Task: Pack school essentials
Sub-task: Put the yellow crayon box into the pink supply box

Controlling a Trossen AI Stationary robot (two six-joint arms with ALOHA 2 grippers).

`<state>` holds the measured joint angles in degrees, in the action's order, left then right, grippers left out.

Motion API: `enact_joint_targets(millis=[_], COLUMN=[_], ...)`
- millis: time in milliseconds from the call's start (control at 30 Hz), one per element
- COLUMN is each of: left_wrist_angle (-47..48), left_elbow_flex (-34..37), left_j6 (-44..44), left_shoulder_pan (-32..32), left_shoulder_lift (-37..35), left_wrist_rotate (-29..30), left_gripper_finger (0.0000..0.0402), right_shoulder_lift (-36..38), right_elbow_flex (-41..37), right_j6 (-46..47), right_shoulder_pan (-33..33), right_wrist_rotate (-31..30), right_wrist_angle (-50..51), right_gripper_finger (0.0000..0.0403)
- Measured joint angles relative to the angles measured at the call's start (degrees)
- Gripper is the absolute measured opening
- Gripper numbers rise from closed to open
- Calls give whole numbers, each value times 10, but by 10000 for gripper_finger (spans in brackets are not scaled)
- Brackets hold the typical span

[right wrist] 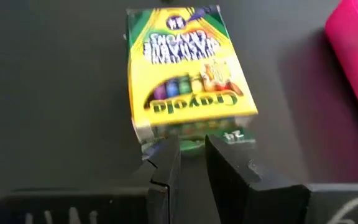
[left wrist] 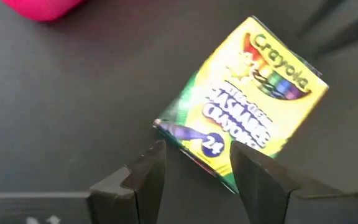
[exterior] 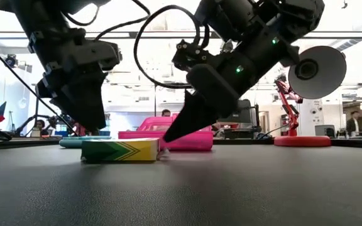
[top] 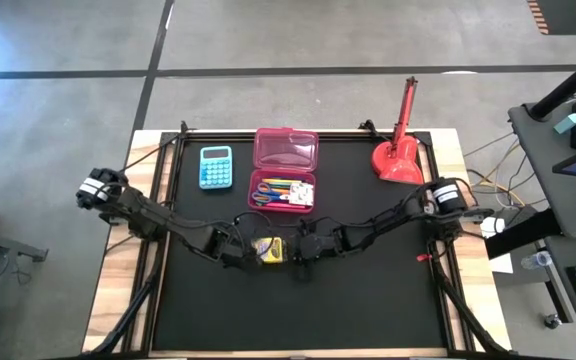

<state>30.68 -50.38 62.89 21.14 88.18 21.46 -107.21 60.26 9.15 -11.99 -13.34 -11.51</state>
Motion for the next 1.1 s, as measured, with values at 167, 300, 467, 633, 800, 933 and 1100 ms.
enact_joint_targets(millis=[167,300,467,633,800,933,1100], left_wrist_angle=[10,7,11,-29,-121,-127,-126], left_elbow_flex=[-12,-11,1,10,13,14,16], left_j6=[-10,-65,-112,-157,-265,-277,-271], left_shoulder_pan=[11,17,34,50,63,62,65], left_shoulder_lift=[-6,-22,-19,-17,-8,13,46], left_wrist_rotate=[-4,1,1,20,54,66,61], left_gripper_finger=[164,164,164,164,164,164,164], right_shoulder_lift=[24,44,41,40,40,40,40], right_elbow_flex=[-1,-11,-64,-120,-141,-142,-135], right_j6=[3,32,79,129,200,211,225], right_shoulder_pan=[-1,-1,-4,-4,-4,-4,-2], right_wrist_rotate=[6,9,11,13,13,13,27], right_wrist_angle=[44,73,-2,-151,-189,-186,-186], right_gripper_finger=[68,68,68,68,68,68,81])
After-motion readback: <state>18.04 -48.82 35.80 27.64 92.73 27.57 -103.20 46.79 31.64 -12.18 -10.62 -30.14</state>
